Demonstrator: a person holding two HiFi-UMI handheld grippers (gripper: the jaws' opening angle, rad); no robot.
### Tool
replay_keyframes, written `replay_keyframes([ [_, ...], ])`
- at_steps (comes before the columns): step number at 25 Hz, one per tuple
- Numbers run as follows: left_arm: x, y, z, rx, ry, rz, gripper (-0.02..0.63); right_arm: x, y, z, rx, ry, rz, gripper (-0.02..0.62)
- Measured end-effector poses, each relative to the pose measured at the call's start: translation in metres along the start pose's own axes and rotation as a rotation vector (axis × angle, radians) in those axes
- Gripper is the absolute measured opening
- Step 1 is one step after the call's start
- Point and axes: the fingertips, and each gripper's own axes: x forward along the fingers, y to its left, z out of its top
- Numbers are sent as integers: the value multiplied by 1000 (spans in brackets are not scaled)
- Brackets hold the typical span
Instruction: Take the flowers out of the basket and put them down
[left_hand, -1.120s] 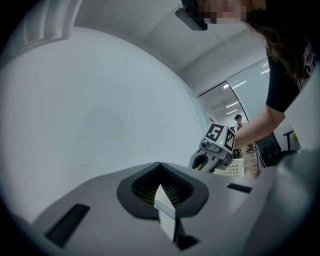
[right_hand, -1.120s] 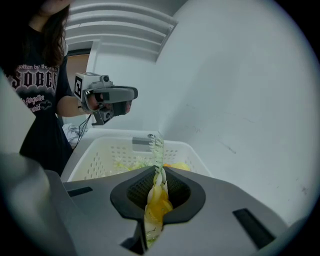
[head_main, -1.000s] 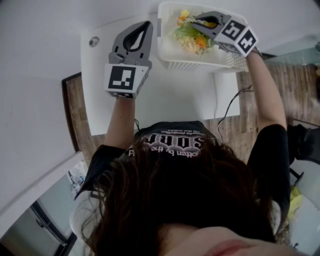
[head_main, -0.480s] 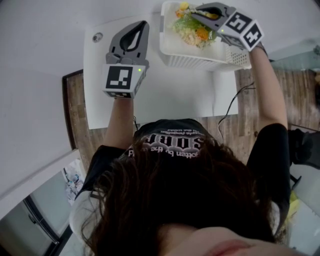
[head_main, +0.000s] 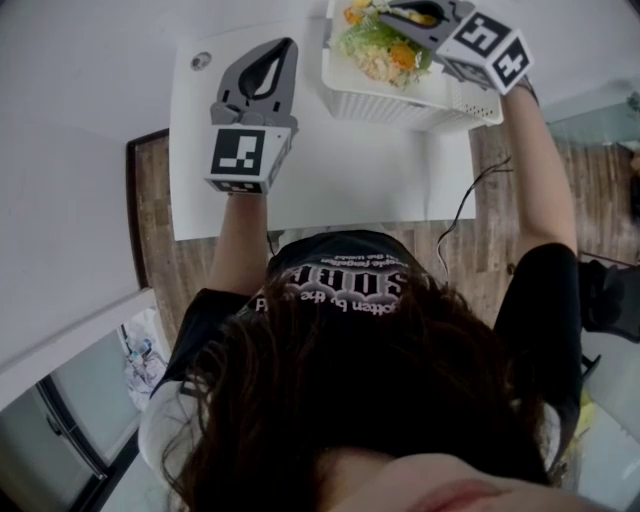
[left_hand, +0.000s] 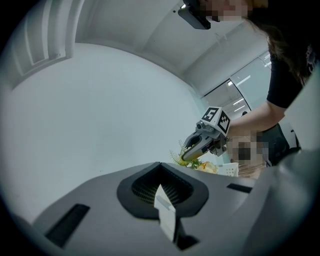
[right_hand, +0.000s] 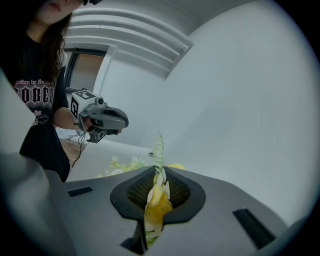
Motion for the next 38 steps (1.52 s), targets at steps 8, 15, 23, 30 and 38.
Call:
replay_keyframes([
  [8, -15, -15, 1, 26, 26, -16, 0, -4, 18, 10, -16, -18, 22, 40],
  [15, -25, -21, 3, 56, 31, -6, -2, -8, 27, 19, -31, -27, 26, 40],
  [23, -35, -20, 8, 65, 20, 1, -1, -5, 34, 27, -49, -38, 33, 40],
  [30, -64, 4, 20, 19, -21, 18, -2, 16, 50, 58, -72, -53, 55, 40],
  [38, -95, 23, 19, 43, 11, 119, -1, 26, 73, 88, -122, -89, 116, 40],
])
